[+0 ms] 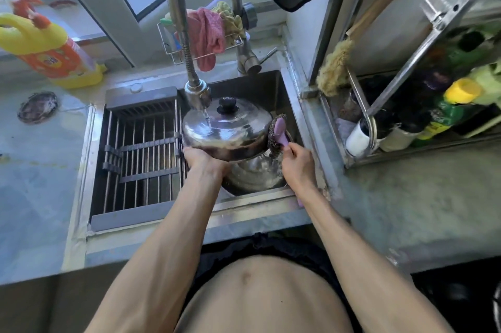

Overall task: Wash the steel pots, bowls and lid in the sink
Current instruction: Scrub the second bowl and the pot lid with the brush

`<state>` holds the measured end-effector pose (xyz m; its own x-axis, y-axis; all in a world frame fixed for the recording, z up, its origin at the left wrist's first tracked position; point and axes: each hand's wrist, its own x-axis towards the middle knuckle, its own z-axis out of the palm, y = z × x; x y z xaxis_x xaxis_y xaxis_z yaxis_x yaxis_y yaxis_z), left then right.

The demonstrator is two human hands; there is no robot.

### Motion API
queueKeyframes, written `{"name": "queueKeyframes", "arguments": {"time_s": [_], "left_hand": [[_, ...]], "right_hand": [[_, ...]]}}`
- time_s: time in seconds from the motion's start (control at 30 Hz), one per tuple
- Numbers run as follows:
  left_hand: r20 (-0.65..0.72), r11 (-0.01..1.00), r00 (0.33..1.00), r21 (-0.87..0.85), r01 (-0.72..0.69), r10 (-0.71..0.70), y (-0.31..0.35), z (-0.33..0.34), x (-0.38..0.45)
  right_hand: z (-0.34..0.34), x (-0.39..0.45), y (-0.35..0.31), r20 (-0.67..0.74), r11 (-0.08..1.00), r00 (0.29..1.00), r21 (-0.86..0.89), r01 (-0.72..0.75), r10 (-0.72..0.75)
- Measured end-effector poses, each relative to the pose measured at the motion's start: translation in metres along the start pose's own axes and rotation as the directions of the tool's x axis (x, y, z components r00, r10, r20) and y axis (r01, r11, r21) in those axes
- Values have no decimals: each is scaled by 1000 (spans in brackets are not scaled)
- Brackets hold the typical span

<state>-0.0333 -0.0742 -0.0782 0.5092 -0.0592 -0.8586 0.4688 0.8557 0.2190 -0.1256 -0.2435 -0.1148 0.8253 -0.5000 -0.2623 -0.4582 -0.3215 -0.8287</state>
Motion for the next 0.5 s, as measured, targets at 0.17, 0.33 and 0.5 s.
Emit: {"name": "queueKeyframes", "arguments": {"time_s": [0.17,0.33,0.5], "left_hand": [[-47,997,996,-30,-73,71,-16,12,-9],[-68,995,993,37,-92,94,-16,18,-26],[-54,982,991,155,-111,121,-7,15,-40]], "right_hand": [[-1,-25,-10,-54,934,936,-106,342,-349],[8,-40,-20,72,713,759,-296,635,-647],[10,-48,-27,176,558,667,-420,716,-724]]}}
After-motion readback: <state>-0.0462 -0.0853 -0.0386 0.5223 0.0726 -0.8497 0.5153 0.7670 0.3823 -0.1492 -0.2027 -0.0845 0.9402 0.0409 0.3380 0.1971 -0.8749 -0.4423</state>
